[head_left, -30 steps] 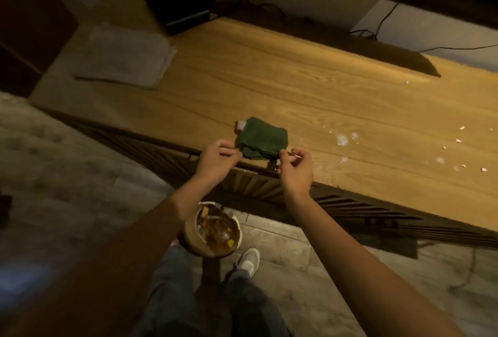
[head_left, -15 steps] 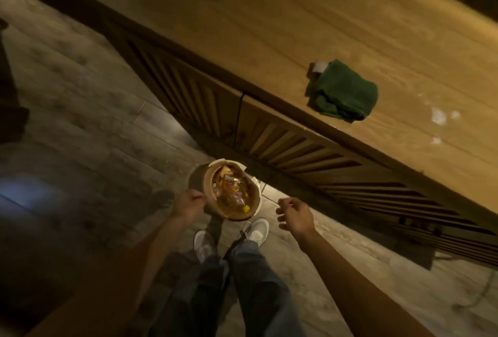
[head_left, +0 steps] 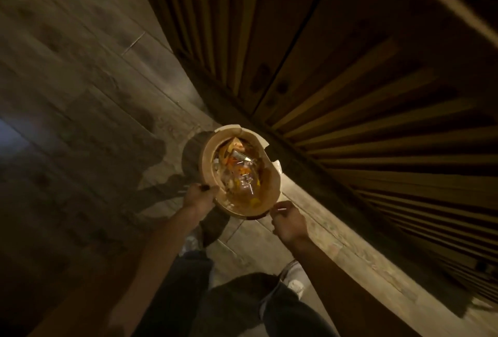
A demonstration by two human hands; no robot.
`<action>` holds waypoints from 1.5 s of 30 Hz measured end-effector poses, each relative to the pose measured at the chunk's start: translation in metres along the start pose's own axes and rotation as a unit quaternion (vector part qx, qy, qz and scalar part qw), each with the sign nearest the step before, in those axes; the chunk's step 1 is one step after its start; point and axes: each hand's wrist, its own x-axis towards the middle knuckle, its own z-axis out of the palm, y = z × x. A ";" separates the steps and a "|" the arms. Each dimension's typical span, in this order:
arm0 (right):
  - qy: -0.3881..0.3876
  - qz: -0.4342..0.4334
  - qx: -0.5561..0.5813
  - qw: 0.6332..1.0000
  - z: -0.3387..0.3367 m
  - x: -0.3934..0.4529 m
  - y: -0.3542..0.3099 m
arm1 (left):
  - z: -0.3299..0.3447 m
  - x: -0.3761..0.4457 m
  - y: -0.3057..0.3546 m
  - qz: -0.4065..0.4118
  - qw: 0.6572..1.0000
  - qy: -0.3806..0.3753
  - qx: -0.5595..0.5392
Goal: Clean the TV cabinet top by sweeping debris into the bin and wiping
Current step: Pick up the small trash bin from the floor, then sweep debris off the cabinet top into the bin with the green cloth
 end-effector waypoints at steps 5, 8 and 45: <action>-0.025 -0.036 -0.071 0.997 -0.005 0.026 0.009 | 0.015 0.026 -0.017 -0.020 0.998 0.053 -0.040; -0.035 -0.036 -0.064 0.997 -0.020 0.016 0.009 | 0.029 0.011 -0.014 -0.012 0.997 0.000 -0.070; 0.133 -0.339 -0.090 0.927 -0.431 -0.271 -0.090 | 0.107 -0.451 0.072 0.158 0.971 0.132 -0.120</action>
